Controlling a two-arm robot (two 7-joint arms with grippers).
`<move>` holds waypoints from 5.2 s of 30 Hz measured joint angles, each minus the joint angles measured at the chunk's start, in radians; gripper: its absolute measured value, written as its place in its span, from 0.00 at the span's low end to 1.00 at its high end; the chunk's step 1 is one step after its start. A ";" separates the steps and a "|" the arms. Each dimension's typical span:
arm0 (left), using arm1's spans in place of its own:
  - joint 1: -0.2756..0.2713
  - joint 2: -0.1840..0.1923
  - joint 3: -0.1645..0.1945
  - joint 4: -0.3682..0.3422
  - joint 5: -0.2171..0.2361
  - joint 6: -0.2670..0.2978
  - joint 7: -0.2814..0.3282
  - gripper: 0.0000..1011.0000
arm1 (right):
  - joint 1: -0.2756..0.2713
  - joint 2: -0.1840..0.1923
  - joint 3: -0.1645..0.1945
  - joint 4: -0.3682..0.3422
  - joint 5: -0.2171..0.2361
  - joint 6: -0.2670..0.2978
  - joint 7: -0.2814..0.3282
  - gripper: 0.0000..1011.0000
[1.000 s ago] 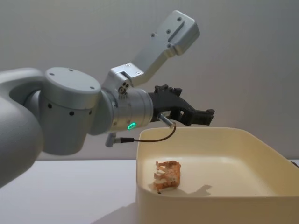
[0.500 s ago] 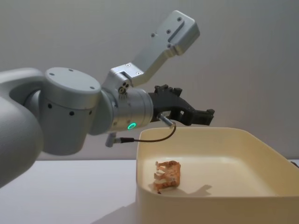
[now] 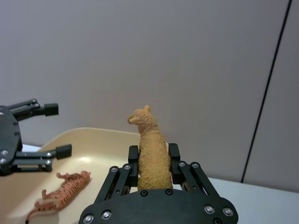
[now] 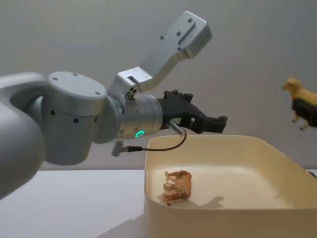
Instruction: Pick up the toy alternately with two hands and place it into the central storage box.
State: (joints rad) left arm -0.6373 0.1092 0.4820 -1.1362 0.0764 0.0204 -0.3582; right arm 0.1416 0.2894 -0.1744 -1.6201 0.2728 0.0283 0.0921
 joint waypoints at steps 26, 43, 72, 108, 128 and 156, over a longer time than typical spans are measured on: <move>0.000 0.000 0.000 0.000 0.000 0.000 0.000 0.99 | 0.127 -0.069 -0.037 0.091 -0.069 0.141 0.052 0.73; 0.000 0.000 0.000 0.000 0.000 0.000 0.000 0.99 | 0.091 -0.030 0.003 0.046 -0.042 0.125 -0.003 0.99; 0.000 0.000 0.000 0.000 0.000 0.000 0.000 0.99 | -0.078 0.066 0.085 -0.044 0.025 0.233 -0.081 0.99; 0.000 0.000 0.000 0.000 0.000 0.000 0.000 0.99 | 0.126 -0.049 -0.001 0.295 -0.146 0.207 -0.023 0.99; 0.000 0.000 0.000 0.000 0.000 0.000 0.000 0.99 | 0.179 -0.075 -0.016 0.380 -0.179 0.187 -0.013 0.48; 0.000 0.000 0.000 0.000 0.000 0.000 0.000 0.99 | 0.117 -0.043 0.027 0.190 -0.144 0.114 -0.097 0.31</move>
State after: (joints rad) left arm -0.6373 0.1092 0.4819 -1.1362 0.0764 0.0203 -0.3582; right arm 0.2581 0.2468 -0.1474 -1.4305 0.1284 0.1428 -0.0049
